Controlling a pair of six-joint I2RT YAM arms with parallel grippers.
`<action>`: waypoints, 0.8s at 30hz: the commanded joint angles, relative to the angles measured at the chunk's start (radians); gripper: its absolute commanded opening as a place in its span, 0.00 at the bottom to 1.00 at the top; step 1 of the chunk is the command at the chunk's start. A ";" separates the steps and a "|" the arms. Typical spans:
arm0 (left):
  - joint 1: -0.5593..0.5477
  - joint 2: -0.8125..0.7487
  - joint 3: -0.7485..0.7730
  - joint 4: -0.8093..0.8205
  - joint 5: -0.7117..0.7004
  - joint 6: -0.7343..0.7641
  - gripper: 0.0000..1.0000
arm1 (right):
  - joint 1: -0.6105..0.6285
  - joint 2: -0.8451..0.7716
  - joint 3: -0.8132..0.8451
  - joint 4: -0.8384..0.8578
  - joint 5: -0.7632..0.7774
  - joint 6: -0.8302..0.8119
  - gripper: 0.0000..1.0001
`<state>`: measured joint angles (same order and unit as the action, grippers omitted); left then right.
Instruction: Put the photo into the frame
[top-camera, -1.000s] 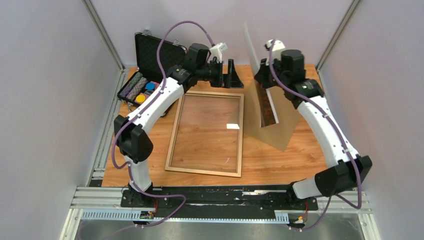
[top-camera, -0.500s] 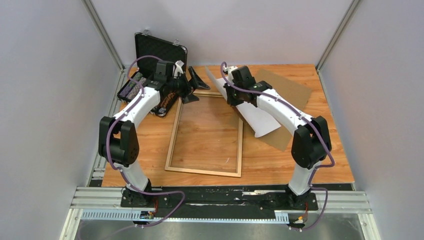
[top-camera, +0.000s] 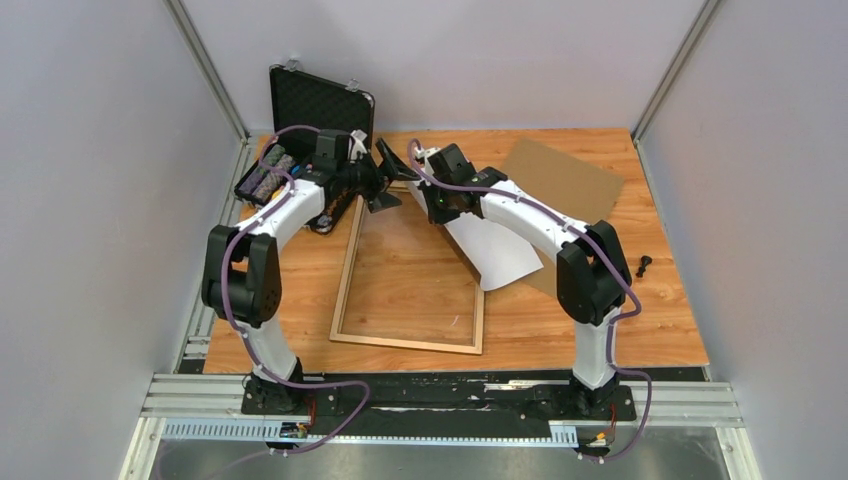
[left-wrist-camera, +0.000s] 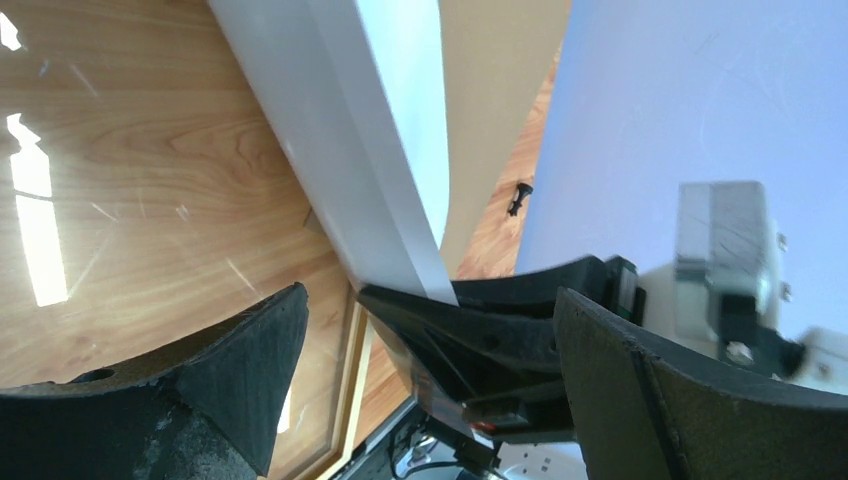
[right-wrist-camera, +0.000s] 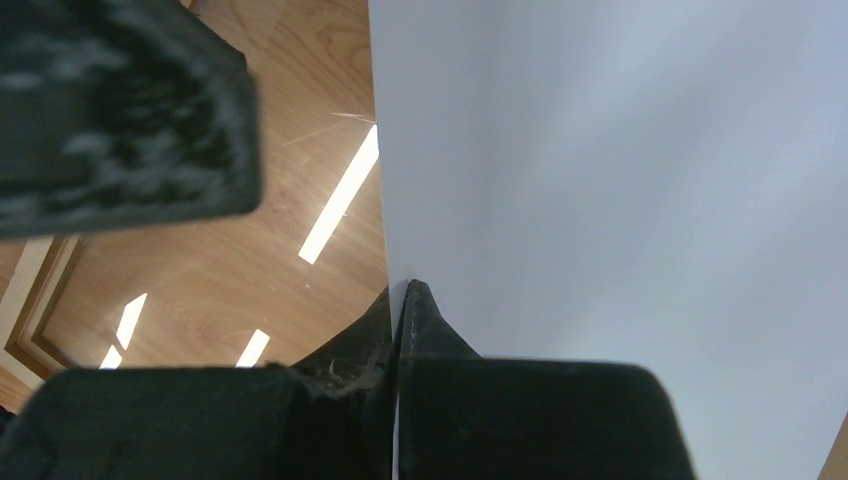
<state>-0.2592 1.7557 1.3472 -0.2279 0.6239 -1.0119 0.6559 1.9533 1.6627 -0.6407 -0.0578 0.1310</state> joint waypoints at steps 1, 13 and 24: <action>0.006 0.070 0.014 0.068 0.010 -0.047 1.00 | 0.002 0.001 0.047 0.003 0.015 0.037 0.00; 0.007 0.190 0.050 0.111 0.046 -0.083 0.92 | 0.025 0.016 0.051 -0.006 -0.011 0.064 0.12; -0.008 0.220 -0.002 0.205 0.068 -0.132 0.64 | 0.033 0.022 0.068 -0.020 -0.031 0.076 0.23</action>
<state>-0.2596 1.9610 1.3510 -0.1055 0.6662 -1.1126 0.6827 1.9770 1.6844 -0.6567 -0.0738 0.1833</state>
